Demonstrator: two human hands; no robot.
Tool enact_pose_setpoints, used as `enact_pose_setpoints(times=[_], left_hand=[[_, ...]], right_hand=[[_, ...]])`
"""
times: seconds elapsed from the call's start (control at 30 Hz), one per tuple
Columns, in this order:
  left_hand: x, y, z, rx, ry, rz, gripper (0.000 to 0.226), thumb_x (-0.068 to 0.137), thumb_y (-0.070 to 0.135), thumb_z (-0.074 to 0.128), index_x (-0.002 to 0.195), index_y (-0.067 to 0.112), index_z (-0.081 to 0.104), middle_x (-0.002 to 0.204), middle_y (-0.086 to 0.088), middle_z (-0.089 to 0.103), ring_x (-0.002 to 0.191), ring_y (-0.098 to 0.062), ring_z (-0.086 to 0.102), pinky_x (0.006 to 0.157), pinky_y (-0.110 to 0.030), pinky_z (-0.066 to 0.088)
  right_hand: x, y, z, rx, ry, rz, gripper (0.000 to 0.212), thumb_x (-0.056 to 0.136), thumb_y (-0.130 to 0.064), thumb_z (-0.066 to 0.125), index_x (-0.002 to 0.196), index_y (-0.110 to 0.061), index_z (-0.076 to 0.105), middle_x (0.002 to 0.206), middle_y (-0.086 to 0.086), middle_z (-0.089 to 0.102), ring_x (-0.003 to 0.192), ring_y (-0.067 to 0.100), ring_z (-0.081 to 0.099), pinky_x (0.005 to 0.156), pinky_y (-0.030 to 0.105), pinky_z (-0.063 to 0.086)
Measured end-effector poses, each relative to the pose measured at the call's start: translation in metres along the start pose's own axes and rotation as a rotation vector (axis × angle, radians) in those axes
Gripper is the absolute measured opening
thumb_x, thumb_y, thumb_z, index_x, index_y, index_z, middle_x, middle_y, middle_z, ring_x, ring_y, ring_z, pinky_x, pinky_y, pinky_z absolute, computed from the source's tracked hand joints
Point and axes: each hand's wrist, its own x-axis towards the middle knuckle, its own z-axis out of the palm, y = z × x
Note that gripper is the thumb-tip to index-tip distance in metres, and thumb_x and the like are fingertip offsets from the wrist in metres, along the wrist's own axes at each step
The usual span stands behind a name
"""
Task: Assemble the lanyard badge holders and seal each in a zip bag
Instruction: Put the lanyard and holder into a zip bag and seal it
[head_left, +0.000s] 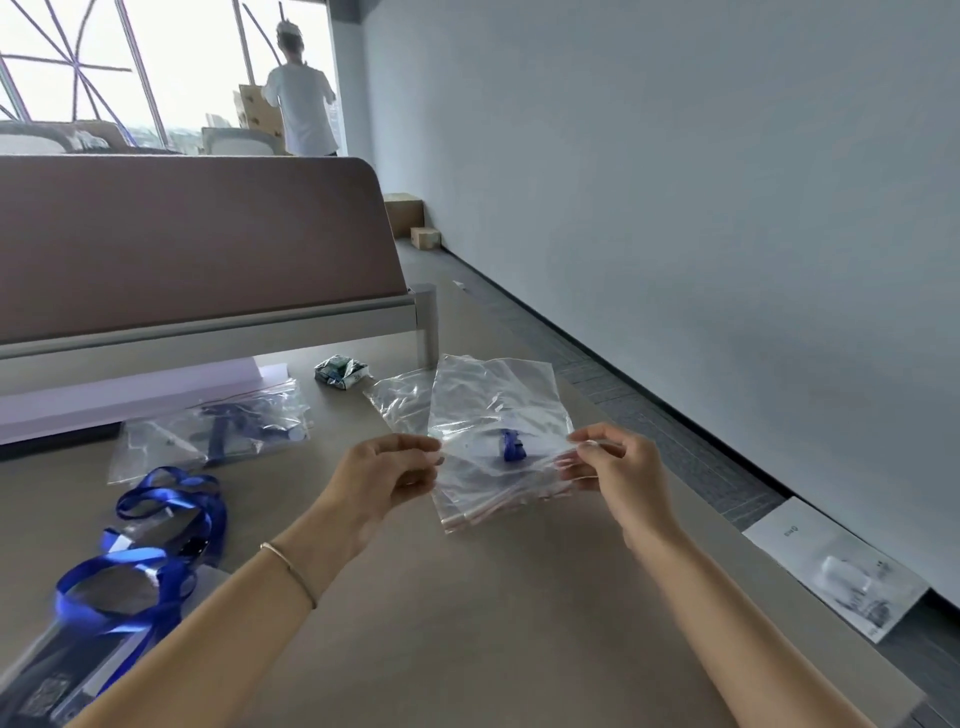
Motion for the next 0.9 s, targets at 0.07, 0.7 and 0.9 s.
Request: enact_pose_setpoints(times=[0.07, 0.7, 0.9], left_hand=[[0.001, 0.009, 0.0, -0.167, -0.005, 0.017, 0.012, 0.085, -0.003, 0.065, 0.094, 0.0, 0.072, 0.083, -0.013, 0.072, 0.069, -0.018, 0.067, 0.071, -0.026, 0.06], [-0.054, 0.135, -0.01, -0.267, 0.213, 0.446, 0.018, 0.092, 0.009, 0.058, 0.086, 0.003, 0.074, 0.081, -0.012, 0.072, 0.071, -0.02, 0.068, 0.07, -0.03, 0.057], [-0.093, 0.154, -0.016, -0.239, 0.204, 0.541, 0.02, 0.092, 0.01, 0.056, 0.087, 0.005, 0.075, 0.082, -0.012, 0.071, 0.07, -0.021, 0.067, 0.073, -0.033, 0.059]], right_hand=[[0.003, -0.01, 0.003, 0.023, 0.016, -0.02, 0.018, 0.093, 0.006, 0.053, 0.093, 0.001, 0.07, 0.076, 0.016, 0.076, 0.063, 0.023, 0.071, 0.057, 0.028, 0.056], [-0.019, -0.132, 0.043, 0.195, 0.054, -0.334, 0.019, 0.09, 0.002, 0.054, 0.087, -0.007, 0.07, 0.076, 0.011, 0.076, 0.068, 0.026, 0.073, 0.062, 0.032, 0.056], [-0.045, -0.162, 0.042, 0.208, 0.044, -0.422, 0.02, 0.088, 0.002, 0.052, 0.092, -0.002, 0.071, 0.078, 0.012, 0.076, 0.072, 0.03, 0.074, 0.065, 0.034, 0.058]])
